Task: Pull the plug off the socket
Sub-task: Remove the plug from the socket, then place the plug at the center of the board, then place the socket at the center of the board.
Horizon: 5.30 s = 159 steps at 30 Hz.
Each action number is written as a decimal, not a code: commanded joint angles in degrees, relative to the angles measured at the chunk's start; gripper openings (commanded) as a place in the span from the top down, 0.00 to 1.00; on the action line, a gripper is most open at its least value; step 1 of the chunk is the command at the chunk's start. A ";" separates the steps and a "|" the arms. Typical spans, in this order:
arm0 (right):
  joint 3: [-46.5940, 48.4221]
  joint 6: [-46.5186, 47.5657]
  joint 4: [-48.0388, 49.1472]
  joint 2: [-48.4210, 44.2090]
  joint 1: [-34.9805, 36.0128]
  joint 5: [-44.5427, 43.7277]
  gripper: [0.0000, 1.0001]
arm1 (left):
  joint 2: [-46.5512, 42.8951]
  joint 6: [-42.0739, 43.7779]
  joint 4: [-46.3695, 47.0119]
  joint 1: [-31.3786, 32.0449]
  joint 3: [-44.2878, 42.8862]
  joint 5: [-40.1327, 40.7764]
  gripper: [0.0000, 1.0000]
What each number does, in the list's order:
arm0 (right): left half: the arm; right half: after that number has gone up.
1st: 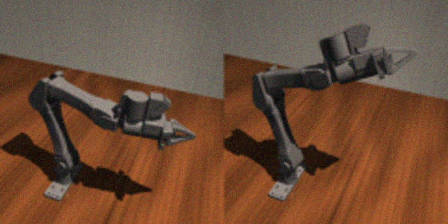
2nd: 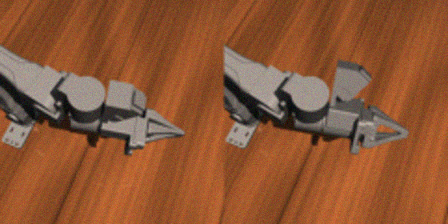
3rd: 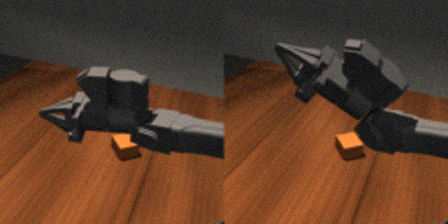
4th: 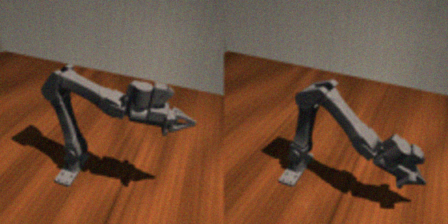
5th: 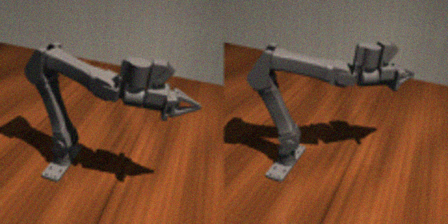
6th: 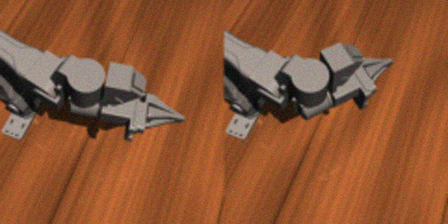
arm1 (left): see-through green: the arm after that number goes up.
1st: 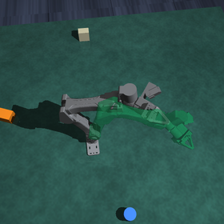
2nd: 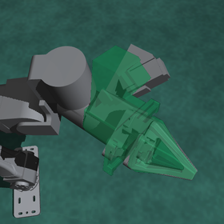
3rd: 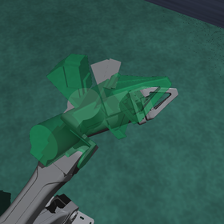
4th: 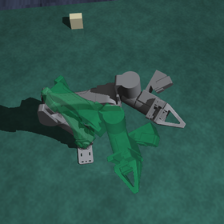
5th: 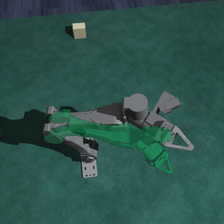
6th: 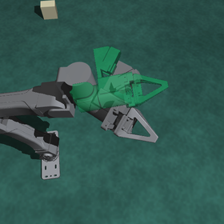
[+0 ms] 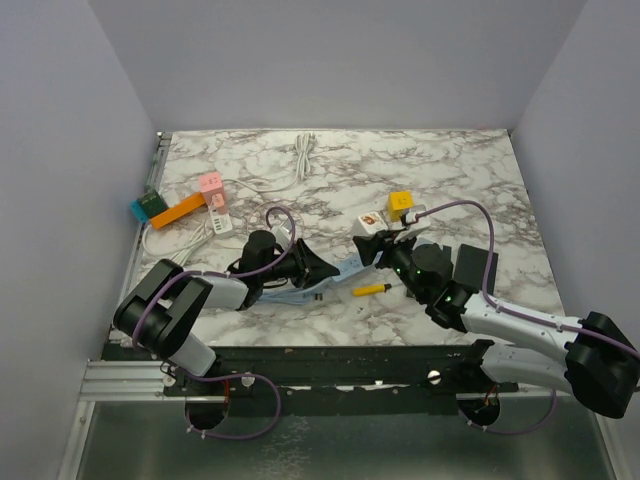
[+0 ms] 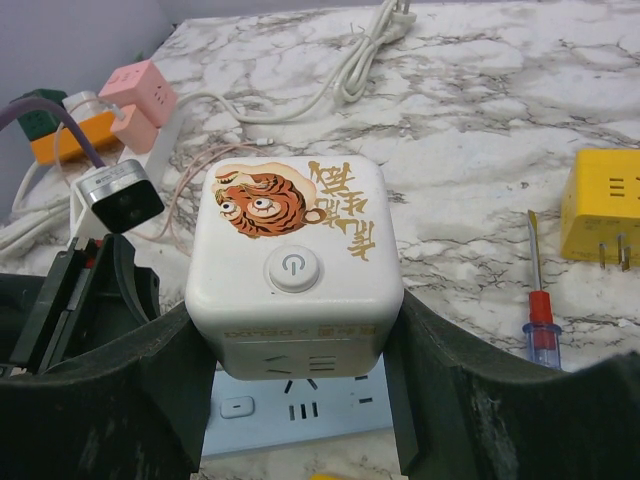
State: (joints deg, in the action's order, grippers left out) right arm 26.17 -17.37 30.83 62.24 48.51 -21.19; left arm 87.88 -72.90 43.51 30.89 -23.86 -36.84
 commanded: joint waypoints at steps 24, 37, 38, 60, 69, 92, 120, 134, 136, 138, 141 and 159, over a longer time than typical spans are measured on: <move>20.44 -2.44 -40.28 -3.73 -7.31 -16.28 0.99 | -3.37 32.93 -39.91 -7.06 -22.60 -1.78 1.00; 36.70 2.76 -55.38 13.99 -36.94 10.27 0.99 | -2.04 43.48 -46.13 -8.75 -28.94 8.75 1.00; 38.39 3.83 -56.12 16.34 -37.64 10.39 0.99 | -2.31 44.07 -46.14 -8.75 -28.82 9.33 1.00; 65.15 16.21 -78.99 52.77 -42.40 16.39 0.99 | -7.02 46.50 -47.32 -8.92 -26.25 9.96 1.00; 70.50 16.23 -81.48 58.25 -42.52 18.21 0.83 | -7.35 46.93 -47.95 -8.92 -26.15 9.86 1.00; 66.26 15.27 -76.36 53.60 -42.51 16.52 0.22 | -6.04 46.96 -48.11 -8.92 -26.25 9.77 1.00; 40.24 5.30 -57.41 17.78 -42.45 29.76 0.21 | 6.68 18.49 -15.64 3.34 -28.89 36.23 1.00; 37.27 4.37 -54.68 9.08 -42.45 33.27 0.21 | 32.74 8.39 -4.07 10.29 -47.74 52.18 1.00; 36.92 4.36 -54.26 8.18 -42.43 33.38 0.21 | 36.55 8.72 -3.20 10.86 -51.70 51.34 1.00; 36.91 4.50 -54.34 7.63 -42.45 33.43 0.21 | 39.63 9.97 -3.08 11.44 -55.44 50.54 1.00; 36.72 4.45 -54.21 7.03 -42.45 33.06 0.21 | 42.48 11.99 -3.16 12.16 -58.65 51.93 1.00; 36.25 4.54 -53.88 7.80 -42.45 33.87 0.21 | 44.12 19.91 -9.52 12.17 -63.13 50.88 0.36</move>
State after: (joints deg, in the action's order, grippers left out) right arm 63.05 -12.56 -24.32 70.28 6.35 10.94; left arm 133.32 -56.14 34.46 42.87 -85.49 14.37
